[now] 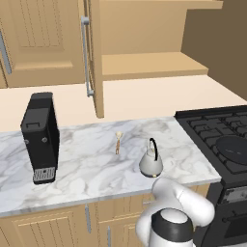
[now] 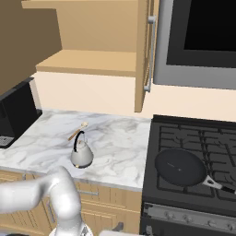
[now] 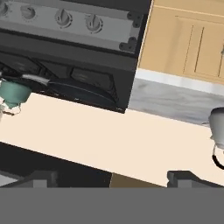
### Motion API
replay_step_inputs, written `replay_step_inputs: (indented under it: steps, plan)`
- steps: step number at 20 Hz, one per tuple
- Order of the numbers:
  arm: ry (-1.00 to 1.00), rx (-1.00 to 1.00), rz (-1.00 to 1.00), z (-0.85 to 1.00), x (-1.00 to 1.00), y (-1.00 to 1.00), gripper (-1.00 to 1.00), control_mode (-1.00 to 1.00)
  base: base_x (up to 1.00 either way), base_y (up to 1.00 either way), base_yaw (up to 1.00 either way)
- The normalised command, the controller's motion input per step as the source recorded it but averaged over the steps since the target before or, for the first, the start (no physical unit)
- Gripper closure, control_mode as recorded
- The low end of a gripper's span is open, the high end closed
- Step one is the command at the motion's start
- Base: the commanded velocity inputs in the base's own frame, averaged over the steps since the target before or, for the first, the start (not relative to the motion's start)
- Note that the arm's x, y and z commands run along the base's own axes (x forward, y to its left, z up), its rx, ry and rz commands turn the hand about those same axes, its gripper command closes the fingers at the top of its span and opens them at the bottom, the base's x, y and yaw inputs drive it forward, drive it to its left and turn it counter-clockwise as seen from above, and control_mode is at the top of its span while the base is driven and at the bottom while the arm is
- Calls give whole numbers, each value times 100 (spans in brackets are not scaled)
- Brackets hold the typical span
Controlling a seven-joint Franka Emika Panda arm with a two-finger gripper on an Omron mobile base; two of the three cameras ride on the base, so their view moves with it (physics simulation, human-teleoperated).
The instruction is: Pick the pan from the cabinet and place it on the stove. Then turn on the stove burner for the pan.
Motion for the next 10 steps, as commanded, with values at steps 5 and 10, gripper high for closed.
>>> replay_step_inputs:
  steps: [5,10]
  plan:
    - [3,10,13,0,0,-72,-100,-100,0,0,0]
    - [7,6,12,-6,0,-59,-100,-100,0,0,0]
